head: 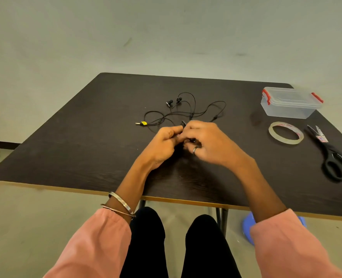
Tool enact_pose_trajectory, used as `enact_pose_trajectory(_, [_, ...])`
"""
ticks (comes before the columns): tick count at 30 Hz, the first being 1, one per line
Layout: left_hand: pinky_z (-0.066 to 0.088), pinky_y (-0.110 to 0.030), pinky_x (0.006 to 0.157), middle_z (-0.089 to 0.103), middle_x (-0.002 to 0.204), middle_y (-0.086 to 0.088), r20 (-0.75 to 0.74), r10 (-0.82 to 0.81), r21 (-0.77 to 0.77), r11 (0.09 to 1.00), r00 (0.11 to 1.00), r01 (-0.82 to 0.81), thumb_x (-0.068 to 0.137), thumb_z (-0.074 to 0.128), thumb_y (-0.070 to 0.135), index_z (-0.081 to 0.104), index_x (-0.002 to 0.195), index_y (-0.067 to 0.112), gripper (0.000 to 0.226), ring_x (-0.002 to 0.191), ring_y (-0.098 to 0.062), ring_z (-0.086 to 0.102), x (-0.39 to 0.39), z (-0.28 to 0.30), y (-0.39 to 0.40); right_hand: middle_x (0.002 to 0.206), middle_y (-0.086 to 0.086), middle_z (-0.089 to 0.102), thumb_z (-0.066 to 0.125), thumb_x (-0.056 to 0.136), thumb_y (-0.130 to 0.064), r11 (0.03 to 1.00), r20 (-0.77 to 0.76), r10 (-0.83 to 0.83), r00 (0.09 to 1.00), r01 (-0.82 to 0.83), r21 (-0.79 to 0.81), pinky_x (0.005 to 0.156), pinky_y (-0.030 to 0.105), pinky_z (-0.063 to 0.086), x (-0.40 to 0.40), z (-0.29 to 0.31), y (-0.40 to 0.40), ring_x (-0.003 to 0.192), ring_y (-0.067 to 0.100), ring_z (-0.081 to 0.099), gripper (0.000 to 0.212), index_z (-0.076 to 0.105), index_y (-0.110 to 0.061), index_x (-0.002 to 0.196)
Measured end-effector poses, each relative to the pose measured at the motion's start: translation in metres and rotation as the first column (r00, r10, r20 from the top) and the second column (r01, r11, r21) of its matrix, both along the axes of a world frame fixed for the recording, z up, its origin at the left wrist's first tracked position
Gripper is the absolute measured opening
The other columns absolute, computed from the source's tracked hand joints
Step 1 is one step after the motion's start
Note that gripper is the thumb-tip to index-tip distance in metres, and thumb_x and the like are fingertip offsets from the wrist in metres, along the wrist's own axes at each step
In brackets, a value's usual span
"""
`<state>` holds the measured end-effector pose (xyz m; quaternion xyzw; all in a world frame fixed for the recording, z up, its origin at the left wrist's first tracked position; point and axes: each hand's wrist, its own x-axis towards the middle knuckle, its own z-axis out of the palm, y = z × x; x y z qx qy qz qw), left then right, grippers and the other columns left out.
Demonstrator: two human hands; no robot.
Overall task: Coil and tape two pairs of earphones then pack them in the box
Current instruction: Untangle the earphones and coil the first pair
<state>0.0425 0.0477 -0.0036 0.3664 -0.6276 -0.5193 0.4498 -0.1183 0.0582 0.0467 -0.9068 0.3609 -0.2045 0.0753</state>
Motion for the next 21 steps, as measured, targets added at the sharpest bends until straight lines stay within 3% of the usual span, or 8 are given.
enact_pose_trajectory(3, [0.052,-0.026,0.084,0.066,0.09,-0.007,-0.027,-0.097,0.054,0.994,0.995,0.099,0.094,0.034,-0.015,0.064,0.096,0.006,0.037,0.087,-0.011,0.064,-0.002,0.006,0.006,0.095,0.005,0.065,0.068,0.079,0.002,0.997,0.054,-0.029,0.998,0.025,0.072,0.067,0.013,0.045,-0.004,0.013,-0.009,0.076,0.014,0.062,0.016,0.073,-0.007,0.091])
enact_pose_trajectory(5, [0.052,-0.024,0.086,0.064,0.093,-0.01,-0.02,-0.143,0.089,0.986,0.99,0.144,0.094,0.035,-0.015,0.06,0.103,0.001,0.031,0.087,-0.01,0.065,-0.002,0.006,0.007,0.094,0.004,0.066,0.07,0.079,0.0,0.994,0.052,-0.039,0.998,0.034,0.109,0.065,0.012,0.045,-0.003,0.017,-0.014,0.075,0.012,0.062,0.013,0.074,-0.008,0.089])
enact_pose_trajectory(7, [0.052,-0.022,0.084,0.065,0.093,-0.011,-0.001,-0.158,0.104,0.982,0.987,0.157,0.093,0.039,-0.015,0.058,0.108,-0.002,0.028,0.087,-0.008,0.066,-0.001,0.006,0.007,0.09,0.001,0.067,0.073,0.078,-0.004,0.985,0.082,-0.082,0.993,0.068,0.159,0.07,0.022,0.052,-0.003,0.017,-0.018,0.077,0.015,0.064,0.012,0.073,-0.012,0.087])
enact_pose_trajectory(10, [0.052,-0.023,0.083,0.067,0.093,-0.011,0.029,-0.157,0.111,0.982,0.987,0.153,0.092,0.044,-0.013,0.062,0.107,0.0,0.027,0.086,-0.008,0.067,0.0,0.006,0.005,0.077,0.003,0.069,0.076,0.077,-0.004,0.92,0.209,-0.223,0.952,0.135,0.369,0.067,0.04,0.058,-0.004,0.014,-0.021,0.066,0.023,0.067,0.014,0.071,-0.014,0.086])
enact_pose_trajectory(15, [0.053,-0.024,0.08,0.066,0.107,-0.022,0.053,-0.118,0.108,0.988,0.992,0.112,0.095,0.043,-0.009,0.058,0.115,-0.014,0.025,0.088,-0.017,0.065,-0.001,0.002,0.001,0.075,0.015,0.07,0.08,0.076,-0.01,0.717,0.436,-0.535,0.724,0.116,0.687,0.062,0.039,0.058,0.007,0.01,-0.021,0.056,0.025,0.065,0.019,0.069,0.002,0.087])
enact_pose_trajectory(18, [0.051,-0.024,0.074,0.064,0.114,-0.023,0.048,-0.081,0.12,0.99,0.996,0.074,0.096,0.04,-0.01,0.057,0.113,-0.015,0.025,0.08,-0.015,0.064,-0.002,0.0,0.001,0.091,0.019,0.067,0.069,0.087,-0.013,0.582,0.509,-0.652,0.562,-0.06,0.811,0.069,0.037,0.061,0.011,0.018,-0.024,0.068,0.028,0.071,0.028,0.065,0.013,0.095])
enact_pose_trajectory(21, [0.049,-0.022,0.069,0.068,0.107,-0.015,0.006,-0.068,0.161,0.985,0.998,0.066,0.097,0.039,-0.008,0.062,0.099,-0.005,0.024,0.073,-0.012,0.063,-0.003,0.001,0.001,0.101,0.024,0.066,0.055,0.094,-0.003,0.591,0.595,-0.656,0.464,-0.175,0.787,0.069,0.029,0.06,0.008,0.024,-0.027,0.083,0.032,0.072,0.016,0.065,0.008,0.099])
